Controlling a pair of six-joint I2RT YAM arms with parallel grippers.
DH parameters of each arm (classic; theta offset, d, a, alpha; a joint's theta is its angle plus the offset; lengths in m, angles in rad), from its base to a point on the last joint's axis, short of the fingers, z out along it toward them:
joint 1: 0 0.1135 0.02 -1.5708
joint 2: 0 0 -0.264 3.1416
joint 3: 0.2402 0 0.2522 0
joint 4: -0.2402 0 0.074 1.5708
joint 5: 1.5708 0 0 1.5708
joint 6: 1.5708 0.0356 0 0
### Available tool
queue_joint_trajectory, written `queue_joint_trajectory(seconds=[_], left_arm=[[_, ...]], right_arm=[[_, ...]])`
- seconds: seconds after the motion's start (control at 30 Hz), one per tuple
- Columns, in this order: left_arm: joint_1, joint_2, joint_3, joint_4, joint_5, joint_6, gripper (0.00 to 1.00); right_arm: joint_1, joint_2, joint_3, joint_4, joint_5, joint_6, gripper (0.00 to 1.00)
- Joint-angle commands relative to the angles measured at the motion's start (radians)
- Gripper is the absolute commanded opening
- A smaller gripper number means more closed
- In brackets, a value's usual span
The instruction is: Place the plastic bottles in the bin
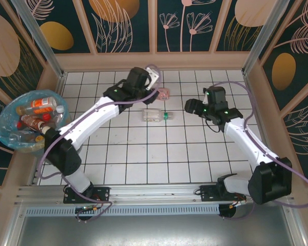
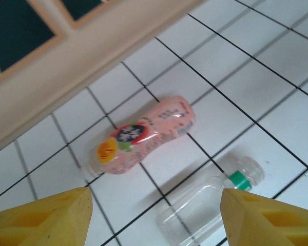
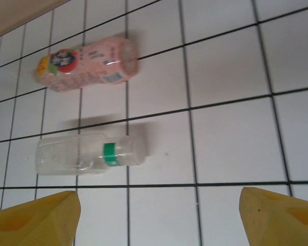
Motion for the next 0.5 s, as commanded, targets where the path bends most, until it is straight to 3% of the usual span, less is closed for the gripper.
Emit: queue_joint_trajectory(seconds=[0.0, 0.2, 0.47], left_arm=[[-0.049, 0.087, 0.057, 0.003, 0.051, 0.072, 0.67], [-0.116, 0.294, 0.185, -0.022, 0.063, 0.123, 0.67], [-0.124, 0.473, 0.313, -0.032, 0.060, 0.141, 0.65]], right_arm=[[-0.037, -0.046, -0.060, -0.051, -0.053, -0.021, 0.79], [-0.058, -0.122, -0.158, -0.043, -0.097, -0.006, 0.74], [-0.058, -0.198, -0.260, -0.044, -0.112, 0.005, 0.76]])
